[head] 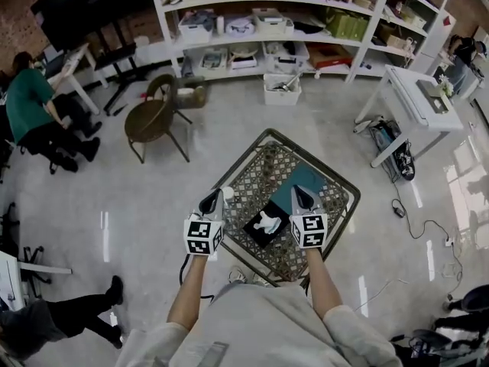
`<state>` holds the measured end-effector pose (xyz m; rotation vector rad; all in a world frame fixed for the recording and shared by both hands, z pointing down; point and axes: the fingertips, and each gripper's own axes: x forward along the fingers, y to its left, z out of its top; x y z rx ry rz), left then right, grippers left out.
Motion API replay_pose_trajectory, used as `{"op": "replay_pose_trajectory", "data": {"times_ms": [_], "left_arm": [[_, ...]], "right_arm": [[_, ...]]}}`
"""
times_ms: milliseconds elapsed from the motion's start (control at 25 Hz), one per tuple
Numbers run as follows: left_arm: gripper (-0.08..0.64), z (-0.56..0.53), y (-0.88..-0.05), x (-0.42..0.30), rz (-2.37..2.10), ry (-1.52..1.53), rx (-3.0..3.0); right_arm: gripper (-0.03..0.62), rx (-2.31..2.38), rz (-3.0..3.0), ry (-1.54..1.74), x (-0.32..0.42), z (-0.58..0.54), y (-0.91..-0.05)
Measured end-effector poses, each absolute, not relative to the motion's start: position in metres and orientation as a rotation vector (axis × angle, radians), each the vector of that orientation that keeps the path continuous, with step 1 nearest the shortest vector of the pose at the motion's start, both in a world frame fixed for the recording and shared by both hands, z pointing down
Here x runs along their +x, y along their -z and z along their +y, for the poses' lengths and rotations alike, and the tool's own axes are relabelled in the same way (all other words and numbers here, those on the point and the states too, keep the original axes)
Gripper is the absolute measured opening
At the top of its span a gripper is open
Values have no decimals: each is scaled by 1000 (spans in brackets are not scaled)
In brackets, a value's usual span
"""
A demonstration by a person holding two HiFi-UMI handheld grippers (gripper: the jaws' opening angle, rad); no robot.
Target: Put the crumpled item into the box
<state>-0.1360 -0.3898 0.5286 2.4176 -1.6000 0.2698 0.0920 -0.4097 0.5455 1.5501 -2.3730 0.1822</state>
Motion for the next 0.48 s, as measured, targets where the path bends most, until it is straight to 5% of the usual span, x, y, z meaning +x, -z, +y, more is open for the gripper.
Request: {"op": "replay_pose_trajectory", "data": {"times_ms": [480], "left_arm": [[6, -403, -483, -132, -1638, -181, 2516]], "right_arm": [[-2, 1636, -2408, -57, 95, -418, -495]]}}
